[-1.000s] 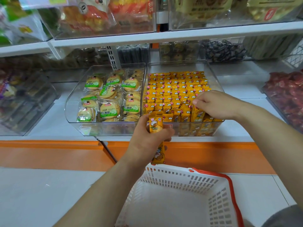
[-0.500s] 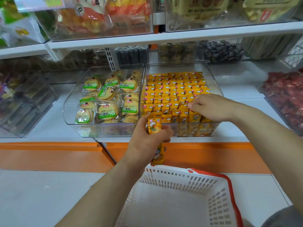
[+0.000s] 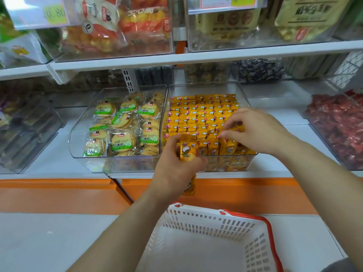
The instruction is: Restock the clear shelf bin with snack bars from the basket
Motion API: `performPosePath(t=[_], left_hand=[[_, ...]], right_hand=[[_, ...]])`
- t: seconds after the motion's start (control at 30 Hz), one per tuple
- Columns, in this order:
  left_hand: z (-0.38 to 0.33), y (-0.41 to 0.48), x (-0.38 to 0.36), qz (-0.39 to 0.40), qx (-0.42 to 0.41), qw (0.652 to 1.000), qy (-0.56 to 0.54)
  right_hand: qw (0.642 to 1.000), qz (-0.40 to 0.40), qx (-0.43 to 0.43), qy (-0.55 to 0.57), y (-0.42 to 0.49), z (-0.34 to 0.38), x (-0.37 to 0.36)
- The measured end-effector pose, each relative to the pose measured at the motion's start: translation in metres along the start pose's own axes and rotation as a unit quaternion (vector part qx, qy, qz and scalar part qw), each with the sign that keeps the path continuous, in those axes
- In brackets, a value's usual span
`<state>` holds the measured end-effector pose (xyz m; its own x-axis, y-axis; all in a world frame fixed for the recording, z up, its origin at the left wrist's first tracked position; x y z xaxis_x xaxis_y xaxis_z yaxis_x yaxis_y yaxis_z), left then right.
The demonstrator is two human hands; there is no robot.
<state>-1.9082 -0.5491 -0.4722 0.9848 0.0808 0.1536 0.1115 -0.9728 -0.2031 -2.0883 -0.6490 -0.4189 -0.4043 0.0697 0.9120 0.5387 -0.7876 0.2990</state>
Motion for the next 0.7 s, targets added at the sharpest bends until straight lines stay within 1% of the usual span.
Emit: performPosePath(t=[0.1,0.17,0.2,0.23,0.27,0.33,0.37,0.43,0.5,0.57,0.63,0.7], left_hand=[[-0.030,0.017,-0.003,-0.017,-0.013,1.000,0.010],[-0.048,0.032,-0.009,-0.018,0.002,0.999,-0.040],[-0.055,0.038,-0.015,-0.017,0.018,0.996,-0.083],[-0.061,0.044,-0.021,-0.018,0.033,0.992,-0.123],[-0.067,0.048,-0.030,-0.019,0.039,0.988,-0.150],[-0.077,0.052,-0.052,-0.013,0.033,0.984,-0.173],[-0.081,0.052,-0.063,-0.010,0.029,0.984,-0.177],[-0.083,0.053,-0.081,0.003,0.036,0.981,-0.189],[-0.082,0.058,-0.096,0.042,0.061,0.977,-0.199],[-0.082,0.063,-0.105,0.084,0.087,0.976,-0.181],[-0.081,0.066,-0.106,0.119,0.090,0.982,-0.115],[-0.087,0.069,-0.096,0.106,0.037,0.994,-0.015]], right_hand=[[0.988,-0.103,-0.018,0.117,-0.010,-0.002,0.024],[0.966,-0.164,-0.037,0.198,-0.017,0.000,0.035],[0.954,-0.170,-0.050,0.241,-0.020,0.002,0.033],[0.944,-0.151,-0.061,0.288,-0.021,0.006,0.026],[0.930,-0.110,-0.067,0.343,-0.021,0.013,0.015],[0.889,-0.041,-0.060,0.453,-0.023,0.027,-0.005],[0.874,-0.032,-0.052,0.483,-0.023,0.030,-0.007],[0.862,-0.035,-0.050,0.502,-0.024,0.025,-0.001],[0.866,-0.049,-0.071,0.493,-0.026,0.011,0.006],[0.863,-0.061,-0.086,0.493,-0.029,-0.003,0.010],[0.851,-0.064,-0.112,0.509,-0.033,-0.016,0.011],[0.856,-0.066,-0.134,0.494,-0.037,-0.028,0.015]])
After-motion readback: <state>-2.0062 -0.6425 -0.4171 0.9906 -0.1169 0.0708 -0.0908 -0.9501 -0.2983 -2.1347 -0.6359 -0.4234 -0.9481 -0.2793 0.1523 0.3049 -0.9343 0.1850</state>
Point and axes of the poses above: each hand's wrist, its own y-axis towards the middle knuckle, its own x-axis out of the back of the hand, z = x × y, the point moved 9 cm from there along y, towards the middle knuckle, and after that the axes turned 8 degrees about x, right-handed, at the moved point
